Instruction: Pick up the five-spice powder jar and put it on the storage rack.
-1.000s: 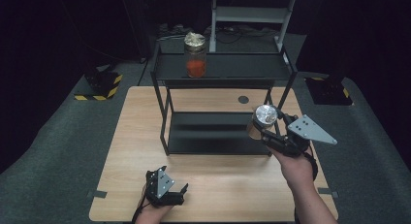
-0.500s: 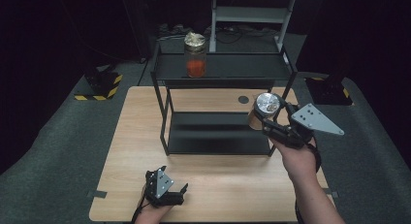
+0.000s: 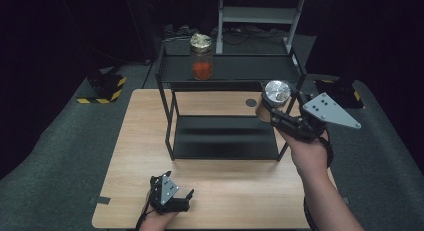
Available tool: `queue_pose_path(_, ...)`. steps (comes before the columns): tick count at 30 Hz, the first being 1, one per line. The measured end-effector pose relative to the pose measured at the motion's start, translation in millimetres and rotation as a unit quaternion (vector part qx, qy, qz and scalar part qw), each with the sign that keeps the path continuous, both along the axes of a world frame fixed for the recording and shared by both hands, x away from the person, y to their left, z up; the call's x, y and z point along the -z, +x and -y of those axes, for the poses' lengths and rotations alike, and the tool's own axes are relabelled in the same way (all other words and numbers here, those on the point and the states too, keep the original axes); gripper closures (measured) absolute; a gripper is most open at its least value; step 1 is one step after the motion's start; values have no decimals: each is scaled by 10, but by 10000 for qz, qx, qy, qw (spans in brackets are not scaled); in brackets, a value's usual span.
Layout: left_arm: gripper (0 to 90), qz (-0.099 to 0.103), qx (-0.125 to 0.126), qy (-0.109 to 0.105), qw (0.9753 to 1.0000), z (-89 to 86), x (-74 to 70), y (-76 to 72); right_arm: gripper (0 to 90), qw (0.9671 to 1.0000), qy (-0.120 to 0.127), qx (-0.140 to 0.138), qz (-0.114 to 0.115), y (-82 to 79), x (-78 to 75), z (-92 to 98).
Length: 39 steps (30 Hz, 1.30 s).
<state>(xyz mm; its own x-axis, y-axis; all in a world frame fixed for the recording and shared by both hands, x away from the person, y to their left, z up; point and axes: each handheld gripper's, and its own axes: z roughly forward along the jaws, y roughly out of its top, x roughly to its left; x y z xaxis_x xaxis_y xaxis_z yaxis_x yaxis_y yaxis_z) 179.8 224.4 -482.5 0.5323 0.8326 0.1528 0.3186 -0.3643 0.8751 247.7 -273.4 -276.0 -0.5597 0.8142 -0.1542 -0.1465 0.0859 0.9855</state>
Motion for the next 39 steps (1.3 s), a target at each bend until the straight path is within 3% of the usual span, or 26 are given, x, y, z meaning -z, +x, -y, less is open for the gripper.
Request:
queue_pose_path(14, 6, 4, -7, -71, 10000, -25, 7, -1, 341, 9997, 208, 93, -78, 240, -184, -68)
queue_pose_path(23, 6, 22, 14, -60, 10000, -21, 11, -7, 341, 9998, 137, 152, -3, 408, -295, -159)
queue_pose_path(39, 6, 30, 19, -139, 9999, -47, 21, -8, 341, 9995, 106, 269, -111, 711, -432, -328)
